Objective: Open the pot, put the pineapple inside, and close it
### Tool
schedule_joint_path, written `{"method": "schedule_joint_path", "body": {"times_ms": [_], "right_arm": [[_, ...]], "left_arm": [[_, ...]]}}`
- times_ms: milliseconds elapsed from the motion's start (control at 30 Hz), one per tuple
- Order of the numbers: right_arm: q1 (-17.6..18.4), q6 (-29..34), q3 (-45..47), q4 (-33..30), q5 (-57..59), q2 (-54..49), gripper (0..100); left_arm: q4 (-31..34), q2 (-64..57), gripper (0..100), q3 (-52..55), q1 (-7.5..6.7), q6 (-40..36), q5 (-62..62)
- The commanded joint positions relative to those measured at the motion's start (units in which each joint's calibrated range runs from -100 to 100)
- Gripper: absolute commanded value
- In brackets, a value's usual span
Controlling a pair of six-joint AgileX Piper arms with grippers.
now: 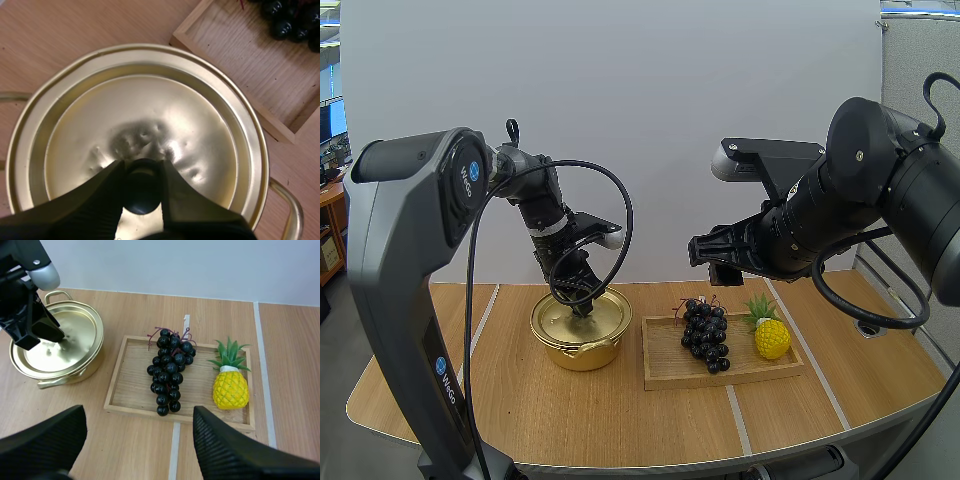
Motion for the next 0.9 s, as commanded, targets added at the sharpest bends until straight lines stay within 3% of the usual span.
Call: {"method": "schedule_joint_path", "body": {"times_ms": [0,433,667,867], "right_arm": [[-0.26,-0.35,-0.20,0.16,-0.80,-0.20,100],[-0.26,-0.35,-0.20,0.24,-0.80,-0.20,100],[-0.26,-0.35,-0.20,0.24,-0.80,-0.20,100],[-0.26,-0.35,-0.20,0.87,-0.80,-0.20,100]], "left_arm": [[-0.39,-4.02,0,-2.51,-0.19,-0.49,0.90],[5.83,-21.65,0,-26.24,-0.19,-6.89,3.64],[11.23,-25.73,0,-41.08,-0.19,-10.77,1.67],[12.01,-26.66,0,-53.41,-0.19,-12.77,1.54]]}}
